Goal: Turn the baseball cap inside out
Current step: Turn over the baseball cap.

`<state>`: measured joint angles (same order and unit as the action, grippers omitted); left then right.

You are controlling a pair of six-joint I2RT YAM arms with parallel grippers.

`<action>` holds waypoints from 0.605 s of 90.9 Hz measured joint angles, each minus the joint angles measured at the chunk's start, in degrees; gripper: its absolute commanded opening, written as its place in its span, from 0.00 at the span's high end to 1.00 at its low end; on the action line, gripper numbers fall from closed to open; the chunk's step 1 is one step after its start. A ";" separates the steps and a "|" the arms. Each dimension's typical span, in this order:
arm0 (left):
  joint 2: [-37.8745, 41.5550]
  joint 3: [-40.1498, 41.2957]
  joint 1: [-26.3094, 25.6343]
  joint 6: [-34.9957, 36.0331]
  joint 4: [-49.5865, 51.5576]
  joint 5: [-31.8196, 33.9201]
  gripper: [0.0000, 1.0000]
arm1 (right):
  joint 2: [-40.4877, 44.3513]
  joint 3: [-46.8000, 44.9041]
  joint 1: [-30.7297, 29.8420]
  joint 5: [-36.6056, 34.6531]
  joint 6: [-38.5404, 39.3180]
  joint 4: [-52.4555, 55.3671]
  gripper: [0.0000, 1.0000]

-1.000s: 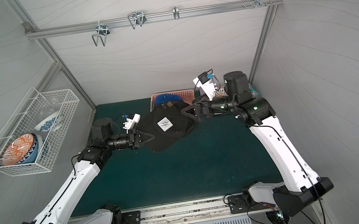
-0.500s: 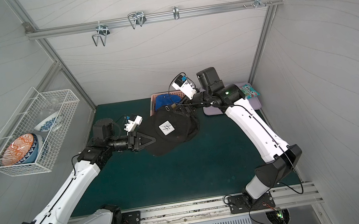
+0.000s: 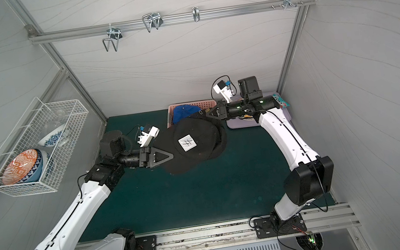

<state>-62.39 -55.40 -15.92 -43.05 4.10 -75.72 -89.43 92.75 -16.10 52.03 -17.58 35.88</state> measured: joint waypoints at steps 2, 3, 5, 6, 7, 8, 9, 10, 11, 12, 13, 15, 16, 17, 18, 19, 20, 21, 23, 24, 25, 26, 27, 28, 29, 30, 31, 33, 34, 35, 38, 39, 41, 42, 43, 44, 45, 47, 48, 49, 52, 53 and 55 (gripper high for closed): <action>0.02 0.00 0.00 -1.60 -2.01 -0.13 1.00 | 0.00 -0.50 0.00 0.48 -0.76 -0.39 0.91; 0.02 0.00 -0.02 -2.91 -3.63 -0.15 1.00 | 0.00 -0.76 0.00 0.76 -1.27 -0.61 0.89; 0.02 0.00 -0.09 -4.44 -5.66 -0.15 1.00 | 0.04 -1.38 0.02 1.25 -2.03 -1.27 0.85; 0.00 0.00 -0.13 -5.40 -6.80 -0.15 1.00 | 0.09 -1.77 0.00 1.57 -2.84 -1.70 0.84; 0.00 0.00 -0.17 -6.27 -7.93 -0.09 1.00 | 0.13 -2.10 0.00 1.81 -3.19 -2.14 0.82; 0.00 0.00 -0.24 -7.10 -8.96 -0.04 1.00 | 0.13 -2.45 0.00 2.05 -3.52 -2.51 0.81; 0.00 0.00 -0.31 -8.07 -10.19 0.07 1.00 | 0.17 -2.80 0.00 2.25 -4.09 -2.86 0.80; 0.00 0.00 -0.39 -9.09 -11.61 0.15 1.00 | 0.26 -3.32 0.00 2.56 -4.74 -3.43 0.79; 0.00 0.00 -0.46 -9.92 -12.74 0.28 1.00 | 0.31 -3.72 0.00 2.67 -5.01 -3.87 0.78; 0.00 0.00 -0.57 -10.71 -13.88 0.39 1.00 | 0.39 -4.15 0.00 3.02 -5.46 -4.24 0.76; 0.00 0.00 -0.66 -11.52 -14.97 0.61 1.00 | 0.46 -4.61 0.00 3.02 -6.05 -4.68 0.75; 0.00 0.00 -0.83 -13.27 -17.53 1.07 1.00 | 0.61 -5.46 0.00 3.30 -6.82 -5.35 0.71; 0.00 0.00 -0.94 -13.84 -18.56 1.16 1.00 | 0.70 -5.90 0.00 3.39 -7.43 -5.70 0.68; 0.00 0.00 -1.03 -14.58 -19.52 1.36 1.00 | 0.76 -6.43 0.00 3.48 -7.61 -6.05 0.66; 0.00 0.00 -1.09 -15.08 -20.44 1.62 1.00 | 0.85 -6.82 0.00 3.61 -8.20 -6.29 0.63; 0.00 0.00 -1.16 -15.67 -21.40 1.79 1.00 | 0.94 -7.23 -0.02 3.54 -8.66 -6.49 0.61; 0.00 0.00 -1.20 -16.06 -22.21 1.95 1.00 | 1.03 -7.61 -0.04 3.52 -8.61 -6.86 0.59; 0.00 0.00 -1.29 -16.50 -23.32 2.32 1.00 | 1.14 -8.15 -0.07 3.61 -9.16 -7.08 0.56; 0.00 0.00 -1.40 -17.29 -24.90 2.93 1.00 | 1.31 -8.87 -0.17 3.58 -9.57 -7.48 0.52; 0.00 0.00 -1.40 -17.46 -25.53 3.21 1.00 | 1.38 -9.25 -0.20 3.65 -10.03 -7.61 0.50; 0.00 -0.02 -1.40 -17.62 -26.12 3.39 1.00 | 1.51 -9.57 -0.20 3.63 -10.67 -7.67 0.48; 0.02 0.00 -1.40 -17.88 -26.69 3.63 1.00 | 1.57 -9.84 -0.20 3.54 -10.36 -7.91 0.46; 0.09 0.00 -1.40 -18.03 -27.12 3.93 1.00 | 1.68 -10.14 -0.17 3.58 -10.71 -7.98 0.43; 0.15 0.00 -1.42 -18.05 -27.26 4.24 1.00 | 1.86 -10.43 -0.15 3.48 -11.28 -8.07 0.40; 0.22 0.00 -1.42 -18.16 -27.50 4.50 1.00 | 1.97 -10.69 -0.15 3.37 -11.06 -8.17 0.38; 0.31 0.00 -1.44 -17.94 -27.43 4.72 1.00 | 2.12 -10.88 -0.09 3.32 -11.52 -8.13 0.36; 0.42 0.00 -1.44 -17.81 -27.30 5.03 1.00 | 2.29 -11.08 0.09 3.10 -11.76 -8.11 0.35; 0.66 0.00 -1.44 -17.29 -26.82 5.66 1.00 | 2.62 -11.39 0.17 2.97 -11.61 -8.17 0.32; 0.79 0.00 -1.44 -16.98 -26.49 5.95 1.00 | 2.86 -11.54 0.37 2.75 -11.82 -8.13 0.31; 0.94 -0.02 -1.44 -16.87 -26.27 6.23 1.00 | 3.15 -11.63 0.46 2.60 -11.80 -8.07 0.30; 1.49 -0.07 -1.44 -15.23 -24.26 7.32 1.00 | 4.07 -11.89 1.29 1.99 -12.04 -7.80 0.27; 1.70 -0.07 -1.44 -14.56 -23.45 7.69 1.00 | 4.35 -11.96 1.66 1.70 -12.04 -7.69 0.26; 2.10 -0.09 -1.44 -13.57 -22.12 8.37 1.00 | 5.29 -12.04 2.91 1.31 -12.17 -7.45 0.24; 2.29 -0.09 -1.44 -12.98 -21.33 8.76 1.00 | 5.70 -12.07 3.48 1.01 -12.24 -7.34 0.22; 2.60 -0.09 -1.44 -12.35 -20.35 9.38 1.00 | 6.23 -12.13 4.24 0.90 -12.57 -7.26 0.21; 2.80 -0.09 -1.44 -11.89 -19.63 9.68 1.00 | 6.58 -12.15 4.87 0.83 -12.39 -7.23 0.20; 2.99 -0.09 -1.44 -11.43 -18.88 10.21 1.00 | 7.23 -12.17 5.88 0.37 -12.63 -7.10 0.18; 3.41 -0.09 -1.44 -10.75 -17.49 11.10 1.00 | 8.22 -12.26 7.56 0.15 -12.63 -7.15 0.15; 3.63 -0.07 -1.44 -10.49 -16.76 11.78 1.00 | 8.76 -12.31 8.41 -0.13 -12.76 -7.08 0.14; 3.82 -0.02 -1.44 -10.40 -16.31 12.26 1.00 | 9.38 -12.41 9.29 -0.35 -13.16 -7.19 0.12; 4.26 0.22 -1.44 -10.29 -15.50 13.88 1.00 | 11.30 -12.87 11.80 -0.85 -13.42 -7.76 0.07; 4.39 0.35 -1.44 -10.23 -15.43 14.38 1.00 | 11.87 -13.09 12.59 -1.03 -13.81 -8.00 0.05; 4.59 0.76 -1.44 -10.78 -15.67 15.37 1.00 | 13.42 -13.68 14.27 -1.46 -14.64 -8.61 0.03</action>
<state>-57.80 -54.63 -17.37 -53.82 -11.57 -60.36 -76.01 79.07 -1.83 50.57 -32.23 27.27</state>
